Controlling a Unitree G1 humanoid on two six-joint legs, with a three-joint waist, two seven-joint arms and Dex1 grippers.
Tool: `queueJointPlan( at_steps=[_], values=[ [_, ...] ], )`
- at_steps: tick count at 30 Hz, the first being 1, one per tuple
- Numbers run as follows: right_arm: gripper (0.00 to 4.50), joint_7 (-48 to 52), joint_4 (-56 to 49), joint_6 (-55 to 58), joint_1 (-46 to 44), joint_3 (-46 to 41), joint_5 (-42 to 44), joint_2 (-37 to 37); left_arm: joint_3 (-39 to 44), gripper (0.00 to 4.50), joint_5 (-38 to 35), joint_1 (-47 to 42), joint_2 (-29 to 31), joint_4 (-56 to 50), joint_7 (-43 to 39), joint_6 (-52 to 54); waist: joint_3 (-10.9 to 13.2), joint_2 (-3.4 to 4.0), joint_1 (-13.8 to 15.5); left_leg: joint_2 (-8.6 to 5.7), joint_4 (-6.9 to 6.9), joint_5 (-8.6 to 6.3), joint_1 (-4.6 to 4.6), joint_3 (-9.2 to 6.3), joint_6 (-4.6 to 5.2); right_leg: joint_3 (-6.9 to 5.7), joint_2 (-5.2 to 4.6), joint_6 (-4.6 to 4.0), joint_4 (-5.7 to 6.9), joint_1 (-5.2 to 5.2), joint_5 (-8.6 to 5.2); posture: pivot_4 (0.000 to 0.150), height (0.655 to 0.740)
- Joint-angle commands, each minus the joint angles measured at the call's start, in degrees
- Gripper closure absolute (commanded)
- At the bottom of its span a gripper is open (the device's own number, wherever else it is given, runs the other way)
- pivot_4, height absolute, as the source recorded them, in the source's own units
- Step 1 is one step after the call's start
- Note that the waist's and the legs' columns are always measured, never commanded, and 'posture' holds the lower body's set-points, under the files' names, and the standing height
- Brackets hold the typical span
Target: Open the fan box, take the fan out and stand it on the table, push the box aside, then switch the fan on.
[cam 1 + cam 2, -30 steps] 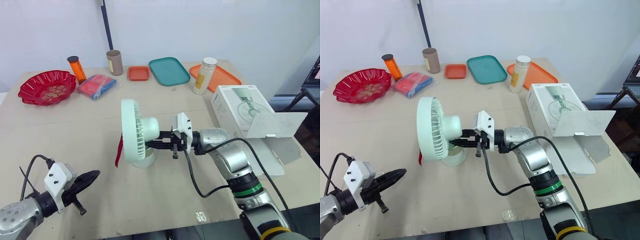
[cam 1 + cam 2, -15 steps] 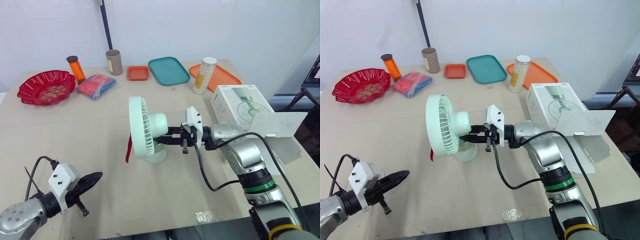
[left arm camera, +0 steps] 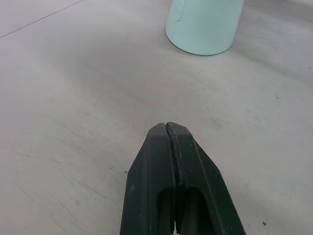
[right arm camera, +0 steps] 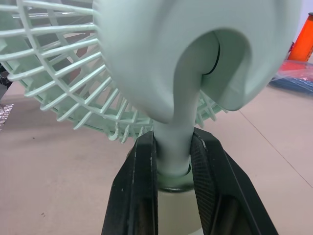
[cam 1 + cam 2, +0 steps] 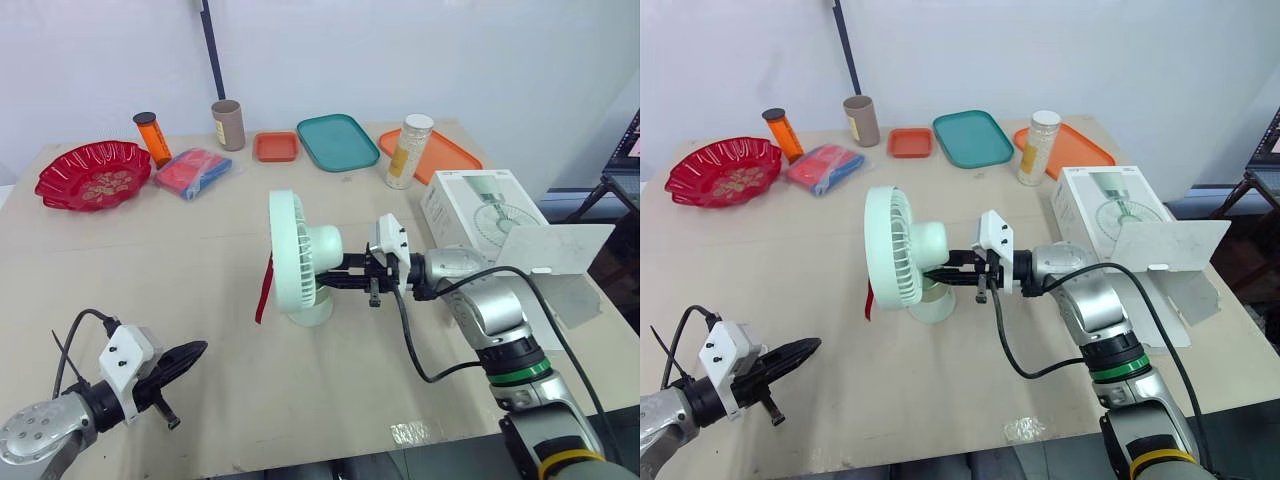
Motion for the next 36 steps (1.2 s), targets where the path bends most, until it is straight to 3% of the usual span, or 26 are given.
queueJointPlan(
  at_steps=[1, 13, 16, 20, 22, 32, 36],
  values=[
    [3.92, -0.24, 1.19, -0.51, -0.17, -0.41, -1.25, 0.0, 0.0, 4.44, -0.28, -0.63, 0.6, -0.49, -0.07, -0.16, 0.0, 0.0, 0.0, 0.0, 0.0, 0.0, 0.01, 0.0, 0.0, 0.0, 0.0, 0.0, 0.0, 0.01, 0.0, 0.15, 0.74],
    [3.92, 1.43, 2.91, -1.65, -0.39, 0.26, -1.85, -0.41, -0.53, 4.44, 0.07, -1.23, 0.24, -0.21, 0.3, -0.34, -0.01, 0.0, 0.0, 0.0, 0.0, 0.0, 0.04, 0.0, 0.0, 0.01, 0.0, 0.0, 0.0, 0.03, 0.0, 0.15, 0.74],
    [2.81, 1.6, 3.32, -2.02, -0.51, 0.23, -2.04, -0.26, -0.87, 4.5, 0.2, -1.23, 0.06, -0.29, 0.47, -0.36, -0.01, 0.0, 0.0, 0.0, 0.0, 0.0, 0.04, 0.0, 0.0, 0.01, 0.0, 0.0, 0.01, 0.03, 0.0, 0.15, 0.74],
    [0.94, 1.99, 3.81, -2.75, -0.73, 0.03, -2.67, -0.03, -1.02, 4.5, 0.15, -1.24, 0.0, -0.34, 0.69, -0.37, 0.0, 0.01, 0.0, 0.01, 0.0, 0.0, 0.03, 0.01, 0.0, 0.01, 0.02, 0.0, 0.01, 0.01, 0.0, 0.15, 0.74],
    [0.26, 2.11, 4.12, -3.01, -0.85, -0.1, -2.88, 0.12, -1.01, 4.5, 0.11, -1.25, 0.06, -0.28, 0.75, -0.37, 0.0, 0.02, 0.0, 0.01, -0.01, 0.0, 0.0, 0.02, 0.0, 0.02, 0.02, 0.0, 0.01, -0.03, 0.0, 0.15, 0.74],
    [0.26, 2.75, 3.75, -3.71, -0.14, -0.9, -3.35, -0.89, -0.76, 4.5, -0.05, -1.3, 0.33, -0.19, 0.58, -0.43, 0.0, 0.01, 0.0, 0.01, 0.0, 0.0, -0.01, 0.01, 0.0, 0.02, 0.01, 0.0, 0.0, -0.03, 0.0, 0.15, 0.74],
    [0.26, 2.53, -0.1, -1.36, 2.45, -3.56, -2.05, -4.78, 0.91, 4.5, -0.85, -0.65, 1.26, -0.23, -0.76, -0.53, 0.01, 0.0, 0.1, 0.0, 0.0, 0.0, -0.04, 0.01, 0.0, 0.01, 0.0, 0.0, 0.0, -0.03, 0.0, 0.15, 0.74]
  ],
)
